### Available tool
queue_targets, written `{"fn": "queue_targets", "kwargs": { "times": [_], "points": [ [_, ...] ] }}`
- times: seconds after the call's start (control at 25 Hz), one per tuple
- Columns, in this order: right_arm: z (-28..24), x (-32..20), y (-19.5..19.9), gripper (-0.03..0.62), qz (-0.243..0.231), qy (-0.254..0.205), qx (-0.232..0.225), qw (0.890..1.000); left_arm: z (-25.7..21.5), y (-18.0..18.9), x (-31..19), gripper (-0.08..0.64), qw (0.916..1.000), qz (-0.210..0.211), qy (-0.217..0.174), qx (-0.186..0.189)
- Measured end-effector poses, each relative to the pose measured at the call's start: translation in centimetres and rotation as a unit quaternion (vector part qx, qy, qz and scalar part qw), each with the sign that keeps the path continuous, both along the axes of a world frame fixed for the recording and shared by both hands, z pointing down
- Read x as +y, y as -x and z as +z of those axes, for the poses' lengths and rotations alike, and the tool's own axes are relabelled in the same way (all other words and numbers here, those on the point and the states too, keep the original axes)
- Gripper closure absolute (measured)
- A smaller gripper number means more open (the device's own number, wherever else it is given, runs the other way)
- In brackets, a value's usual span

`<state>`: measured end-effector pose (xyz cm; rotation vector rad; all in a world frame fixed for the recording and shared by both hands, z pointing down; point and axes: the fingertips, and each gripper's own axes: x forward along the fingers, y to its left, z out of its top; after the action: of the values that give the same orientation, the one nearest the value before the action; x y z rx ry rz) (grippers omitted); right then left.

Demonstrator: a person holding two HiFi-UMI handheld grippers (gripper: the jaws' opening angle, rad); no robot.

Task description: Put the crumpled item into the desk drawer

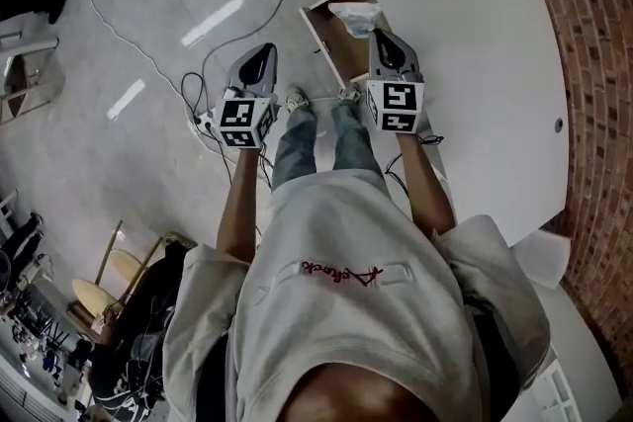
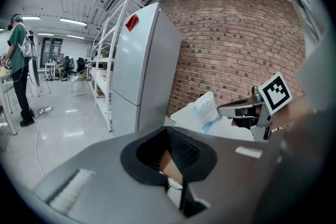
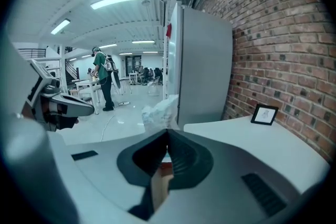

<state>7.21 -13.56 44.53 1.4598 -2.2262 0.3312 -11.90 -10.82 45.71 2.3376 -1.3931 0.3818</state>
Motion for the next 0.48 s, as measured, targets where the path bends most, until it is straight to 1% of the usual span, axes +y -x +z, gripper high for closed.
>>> {"fn": "queue_targets", "kwargs": {
  "times": [0.16, 0.36, 0.48],
  "points": [
    [1.9, 0.1, -0.1, 0.58, -0.016, 0.017, -0.005, 1.0, 2.2, -0.8, 1.0, 0.551, 0.9998, -0.009, 0.016, -0.003],
    [4.9, 0.5, 0.0, 0.58, -0.026, 0.041, -0.006, 0.999, 4.6, -1.6, 1.6, 0.551, 0.9989, -0.026, 0.038, 0.005],
    [7.2, 1.0, 0.3, 0.58, -0.028, 0.058, -0.004, 0.998, 6.5, -1.7, 1.8, 0.551, 0.9983, -0.028, 0.05, 0.011]
  ]
}}
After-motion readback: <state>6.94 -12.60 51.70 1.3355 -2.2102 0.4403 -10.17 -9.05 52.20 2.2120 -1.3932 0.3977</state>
